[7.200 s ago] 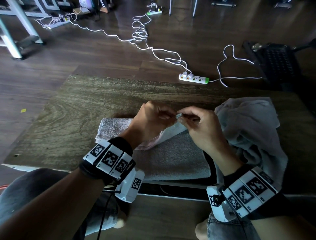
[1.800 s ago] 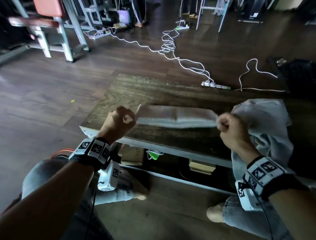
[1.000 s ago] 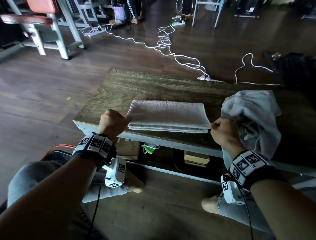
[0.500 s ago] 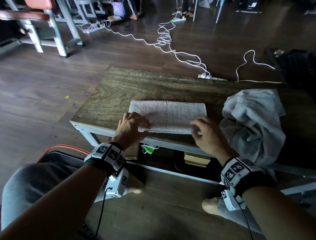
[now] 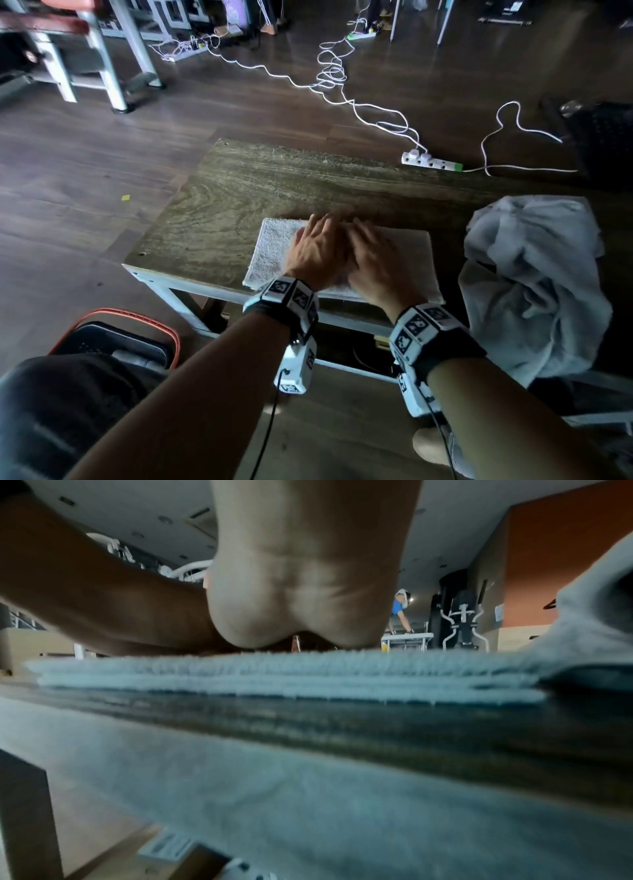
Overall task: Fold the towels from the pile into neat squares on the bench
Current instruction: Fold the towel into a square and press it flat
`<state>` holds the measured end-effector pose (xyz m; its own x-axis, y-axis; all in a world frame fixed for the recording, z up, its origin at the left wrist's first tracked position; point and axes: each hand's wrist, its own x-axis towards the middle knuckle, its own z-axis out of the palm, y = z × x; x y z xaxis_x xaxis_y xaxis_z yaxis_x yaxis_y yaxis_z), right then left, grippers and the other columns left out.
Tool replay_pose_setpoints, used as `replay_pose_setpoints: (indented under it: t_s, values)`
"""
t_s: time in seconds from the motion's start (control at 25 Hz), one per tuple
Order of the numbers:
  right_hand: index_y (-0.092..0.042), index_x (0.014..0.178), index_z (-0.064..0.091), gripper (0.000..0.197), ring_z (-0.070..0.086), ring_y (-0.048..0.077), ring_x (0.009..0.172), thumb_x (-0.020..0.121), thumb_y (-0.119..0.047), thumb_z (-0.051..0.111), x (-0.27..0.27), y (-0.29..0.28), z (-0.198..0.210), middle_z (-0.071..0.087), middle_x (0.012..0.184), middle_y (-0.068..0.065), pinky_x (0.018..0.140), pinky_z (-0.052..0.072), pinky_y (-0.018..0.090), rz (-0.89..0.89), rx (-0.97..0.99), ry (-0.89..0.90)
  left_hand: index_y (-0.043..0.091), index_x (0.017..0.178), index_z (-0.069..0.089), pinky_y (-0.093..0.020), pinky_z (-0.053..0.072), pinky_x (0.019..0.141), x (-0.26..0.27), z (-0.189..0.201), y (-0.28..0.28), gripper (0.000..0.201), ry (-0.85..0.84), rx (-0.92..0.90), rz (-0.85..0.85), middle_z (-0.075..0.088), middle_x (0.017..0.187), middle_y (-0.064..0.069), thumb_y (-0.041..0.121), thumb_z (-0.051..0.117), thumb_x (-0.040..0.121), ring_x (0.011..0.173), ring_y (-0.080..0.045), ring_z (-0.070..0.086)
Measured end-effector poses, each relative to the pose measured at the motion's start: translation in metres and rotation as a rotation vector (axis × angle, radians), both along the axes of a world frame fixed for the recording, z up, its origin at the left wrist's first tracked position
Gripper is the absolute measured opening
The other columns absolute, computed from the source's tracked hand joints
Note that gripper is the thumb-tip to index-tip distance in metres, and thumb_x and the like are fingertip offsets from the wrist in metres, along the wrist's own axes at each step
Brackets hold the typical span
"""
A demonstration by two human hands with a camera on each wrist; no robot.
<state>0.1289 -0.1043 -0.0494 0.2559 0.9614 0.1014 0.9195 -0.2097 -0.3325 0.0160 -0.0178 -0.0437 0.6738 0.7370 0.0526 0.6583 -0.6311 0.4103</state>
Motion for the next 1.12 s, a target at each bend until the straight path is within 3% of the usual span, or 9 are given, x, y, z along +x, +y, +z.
replay_pose_setpoints:
  t_s: [0.08, 0.16, 0.4, 0.64, 0.76, 0.92, 1.12]
  values:
    - [-0.022, 0.15, 0.038, 0.063, 0.029, 0.023, 0.146, 0.093, -0.039, 0.018, 0.0, -0.001, -0.014, 0.032, 0.159, 0.004, 0.118, 0.024, 0.044, -0.022, -0.038, -0.119, 0.021, 0.153, 0.023, -0.042, 0.01, 0.122, -0.004, -0.015, 0.0, 0.06, 0.097, 0.052, 0.016, 0.018, 0.162, 0.0, 0.044, 0.022, 0.098, 0.151, -0.02, 0.008]
    - [-0.027, 0.152, 0.033, 0.062, 0.026, 0.021, 0.148, 0.095, -0.043, 0.015, 0.002, -0.002, -0.019, 0.028, 0.161, 0.001, 0.119, 0.02, 0.045, -0.069, -0.061, -0.163, 0.023, 0.155, 0.017, -0.042, 0.005, 0.122, -0.007, -0.02, 0.0, 0.06, 0.115, 0.082, 0.002, 0.011, 0.163, 0.002, 0.045, 0.017, 0.099, 0.151, -0.018, 0.002]
    - [-0.031, 0.155, 0.023, 0.062, 0.016, 0.02, 0.151, 0.096, -0.048, 0.014, 0.002, -0.002, -0.014, 0.019, 0.164, -0.001, 0.121, 0.015, 0.044, -0.091, -0.075, -0.164, 0.03, 0.155, 0.014, -0.039, 0.002, 0.123, -0.01, -0.014, 0.0, 0.064, 0.104, 0.054, 0.003, 0.008, 0.164, 0.004, 0.051, 0.014, 0.095, 0.151, -0.016, 0.0]
    - [-0.035, 0.156, 0.008, 0.071, 0.001, 0.017, 0.153, 0.094, -0.068, 0.004, 0.018, -0.023, -0.008, 0.005, 0.165, -0.003, 0.123, 0.004, 0.043, -0.25, -0.138, -0.203, 0.039, 0.153, 0.008, -0.04, 0.003, 0.123, -0.041, -0.016, 0.016, 0.076, 0.128, 0.058, 0.031, 0.003, 0.164, 0.006, 0.075, 0.009, 0.086, 0.151, -0.014, -0.003]
    - [-0.032, 0.156, 0.012, 0.075, 0.0, 0.019, 0.153, 0.093, -0.071, 0.008, 0.023, -0.026, -0.007, 0.006, 0.166, 0.001, 0.123, 0.002, 0.043, -0.295, -0.14, -0.196, 0.039, 0.153, 0.008, -0.04, 0.001, 0.123, -0.053, -0.016, 0.02, 0.076, 0.142, 0.056, 0.054, 0.003, 0.164, 0.007, 0.077, 0.013, 0.087, 0.15, -0.012, -0.005]
    - [-0.031, 0.156, 0.01, 0.08, -0.006, 0.021, 0.153, 0.089, -0.074, 0.009, 0.028, -0.034, -0.01, 0.001, 0.166, -0.001, 0.123, 0.004, 0.046, -0.372, -0.151, -0.106, 0.04, 0.153, 0.006, -0.05, -0.006, 0.12, -0.062, -0.013, 0.021, 0.076, 0.174, 0.08, 0.092, 0.002, 0.163, 0.01, 0.078, 0.011, 0.087, 0.15, -0.011, -0.006]
    - [-0.028, 0.157, 0.005, 0.083, -0.009, 0.017, 0.152, 0.089, -0.076, 0.009, 0.028, -0.036, -0.007, -0.004, 0.166, -0.003, 0.122, 0.004, 0.049, -0.376, -0.153, -0.078, 0.04, 0.153, -0.001, -0.054, -0.011, 0.118, -0.08, -0.012, 0.026, 0.074, 0.194, 0.025, 0.138, -0.005, 0.163, 0.014, 0.076, 0.008, 0.088, 0.15, -0.019, -0.009]
